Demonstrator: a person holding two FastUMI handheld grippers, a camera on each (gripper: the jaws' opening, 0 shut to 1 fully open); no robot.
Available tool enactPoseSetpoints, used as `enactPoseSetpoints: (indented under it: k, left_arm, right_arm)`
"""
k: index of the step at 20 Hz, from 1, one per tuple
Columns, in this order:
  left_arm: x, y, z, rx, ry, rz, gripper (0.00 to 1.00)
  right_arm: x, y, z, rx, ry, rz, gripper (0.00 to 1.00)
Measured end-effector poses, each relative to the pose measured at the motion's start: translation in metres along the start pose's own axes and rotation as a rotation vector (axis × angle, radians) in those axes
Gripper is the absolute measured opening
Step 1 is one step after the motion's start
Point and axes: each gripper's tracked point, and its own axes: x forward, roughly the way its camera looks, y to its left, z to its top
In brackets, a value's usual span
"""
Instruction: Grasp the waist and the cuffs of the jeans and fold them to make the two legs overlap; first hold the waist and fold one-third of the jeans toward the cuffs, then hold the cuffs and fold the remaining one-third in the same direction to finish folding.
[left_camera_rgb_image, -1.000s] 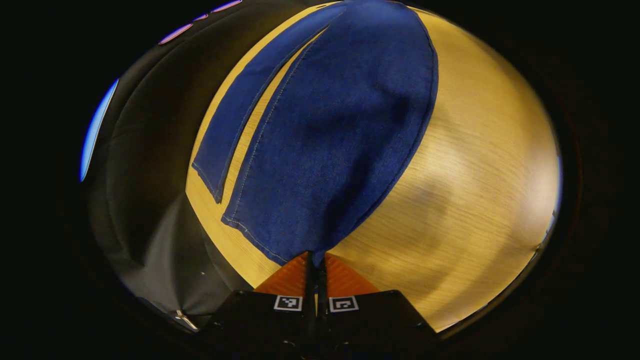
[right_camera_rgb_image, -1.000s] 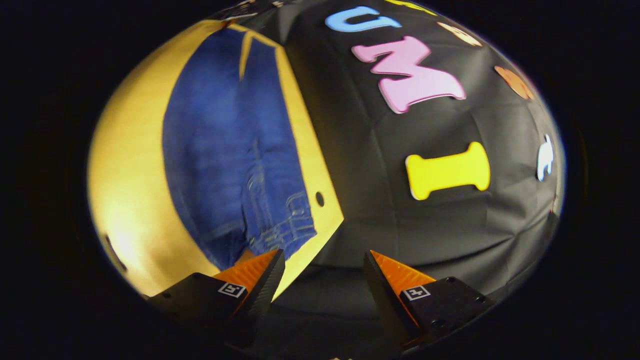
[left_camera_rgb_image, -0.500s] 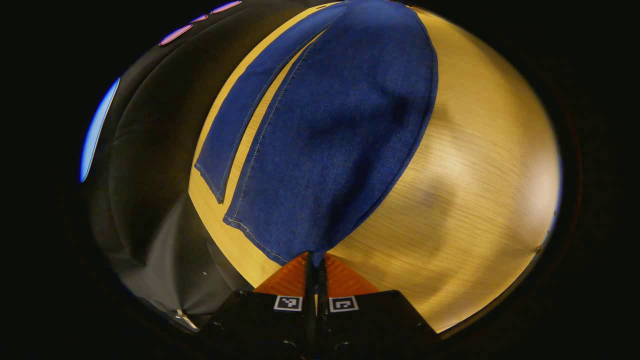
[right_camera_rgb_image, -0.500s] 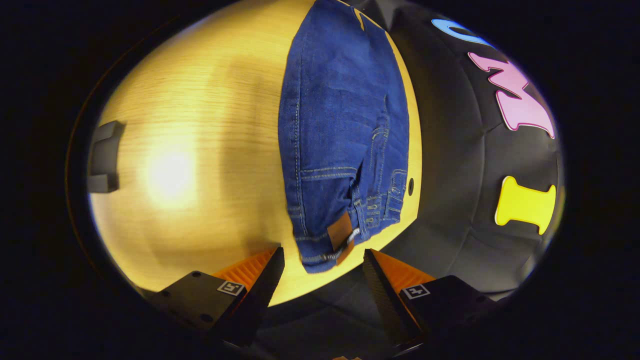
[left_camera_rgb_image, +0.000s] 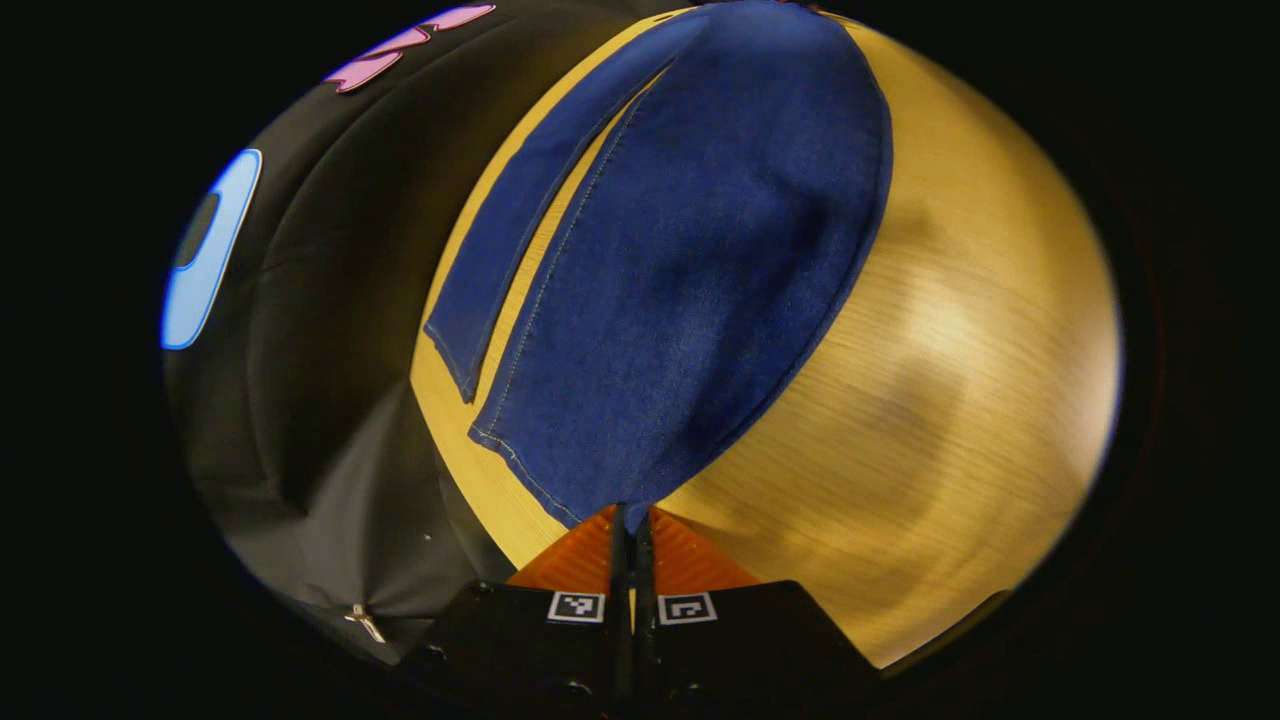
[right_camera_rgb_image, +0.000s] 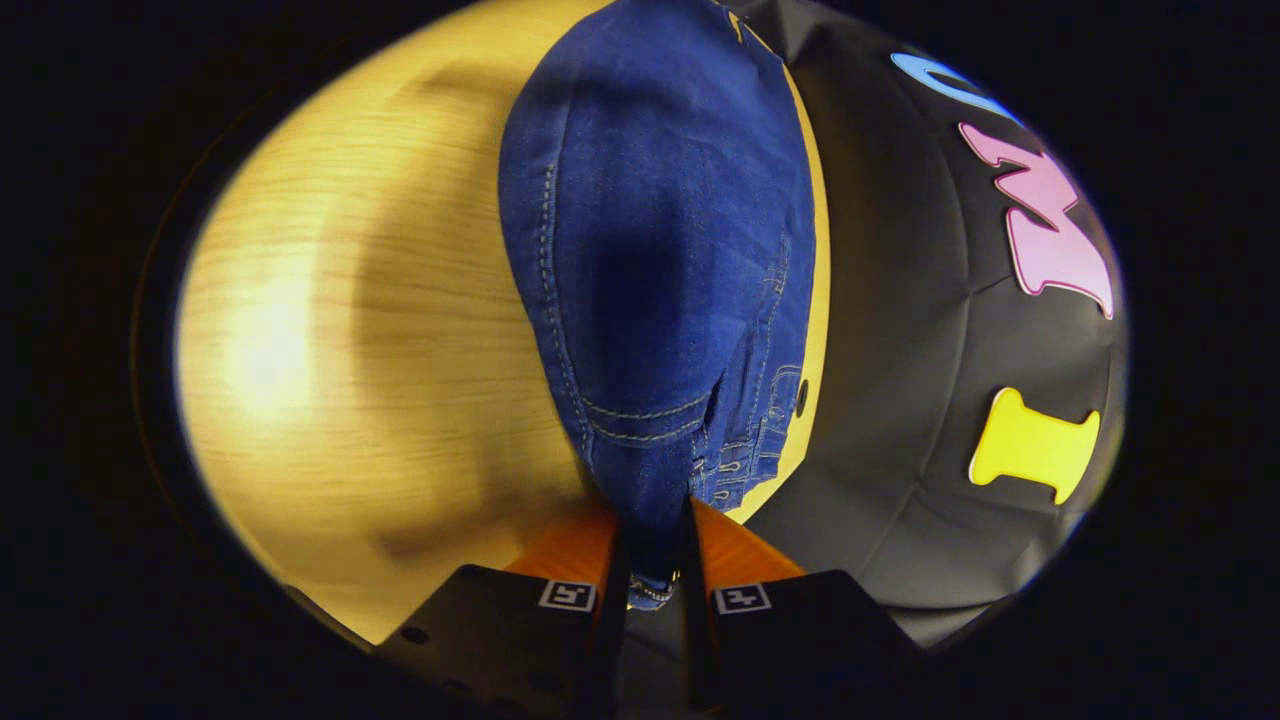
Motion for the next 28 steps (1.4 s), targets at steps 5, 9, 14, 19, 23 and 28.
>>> enactPoseSetpoints:
  k: [5,9,14,19,23,28]
  left_arm:
    - [0.002,-0.002,0.001,-0.096,-0.009,0.057,0.06]
    - [0.002,-0.003,0.001,-0.153,-0.015,0.060,0.05]
    - [-0.006,-0.003,0.009,-0.340,-0.012,-0.019,0.06]
    - [-0.030,0.030,0.045,-0.701,-0.098,-0.116,0.06]
    - [-0.039,0.100,0.103,-0.923,-0.229,-0.146,0.06]
    - [0.017,0.197,0.163,-1.095,-0.265,-0.232,0.06]
  right_arm:
    - [0.001,0.004,-0.001,0.144,-0.025,0.047,0.09]
    - [-0.007,0.002,0.002,0.105,-0.048,0.082,0.07]
    - [-0.047,-0.020,0.003,0.081,-0.058,0.072,0.07]
    - [-0.077,-0.094,0.009,0.172,-0.092,0.054,0.07]
    - [-0.047,-0.169,0.020,0.346,-0.134,0.078,0.07]
    - [0.036,-0.208,0.011,0.615,-0.091,0.233,0.07]
